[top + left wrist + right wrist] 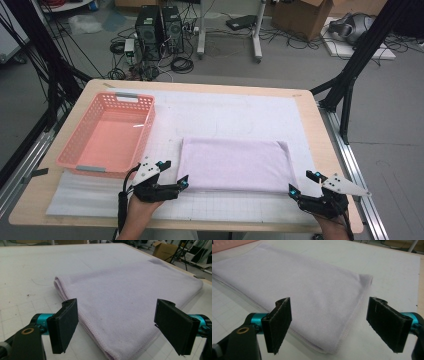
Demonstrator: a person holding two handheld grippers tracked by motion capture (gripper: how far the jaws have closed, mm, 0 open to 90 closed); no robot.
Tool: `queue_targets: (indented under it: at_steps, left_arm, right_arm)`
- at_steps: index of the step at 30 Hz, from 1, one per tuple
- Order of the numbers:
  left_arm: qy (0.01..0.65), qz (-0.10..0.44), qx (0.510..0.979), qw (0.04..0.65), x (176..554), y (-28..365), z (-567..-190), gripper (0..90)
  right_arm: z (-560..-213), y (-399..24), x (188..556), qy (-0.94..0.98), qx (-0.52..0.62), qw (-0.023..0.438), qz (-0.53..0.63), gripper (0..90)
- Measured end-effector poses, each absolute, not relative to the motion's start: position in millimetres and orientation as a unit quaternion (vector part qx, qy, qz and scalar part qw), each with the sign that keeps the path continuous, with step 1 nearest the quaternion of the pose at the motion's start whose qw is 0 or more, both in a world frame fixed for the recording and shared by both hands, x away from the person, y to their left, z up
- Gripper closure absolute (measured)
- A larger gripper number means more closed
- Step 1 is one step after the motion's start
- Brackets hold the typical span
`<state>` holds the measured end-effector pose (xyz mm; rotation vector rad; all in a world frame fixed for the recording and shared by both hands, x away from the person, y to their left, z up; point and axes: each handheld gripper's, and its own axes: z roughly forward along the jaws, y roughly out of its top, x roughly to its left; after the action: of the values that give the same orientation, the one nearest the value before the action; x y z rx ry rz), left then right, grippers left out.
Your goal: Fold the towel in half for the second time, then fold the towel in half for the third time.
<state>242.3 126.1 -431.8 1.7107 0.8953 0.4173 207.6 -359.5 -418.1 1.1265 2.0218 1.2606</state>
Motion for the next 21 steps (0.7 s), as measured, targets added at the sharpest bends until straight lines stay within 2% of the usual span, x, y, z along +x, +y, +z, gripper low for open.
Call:
queue_targets:
  at_steps: [21]
  left_arm:
    - [0.391,0.165,0.732,0.533,246.9,124.4,-436.2,19.6]
  right_arm:
    - [-423.3,-358.0,213.7,0.746,0.421,0.246,0.453,18.7]
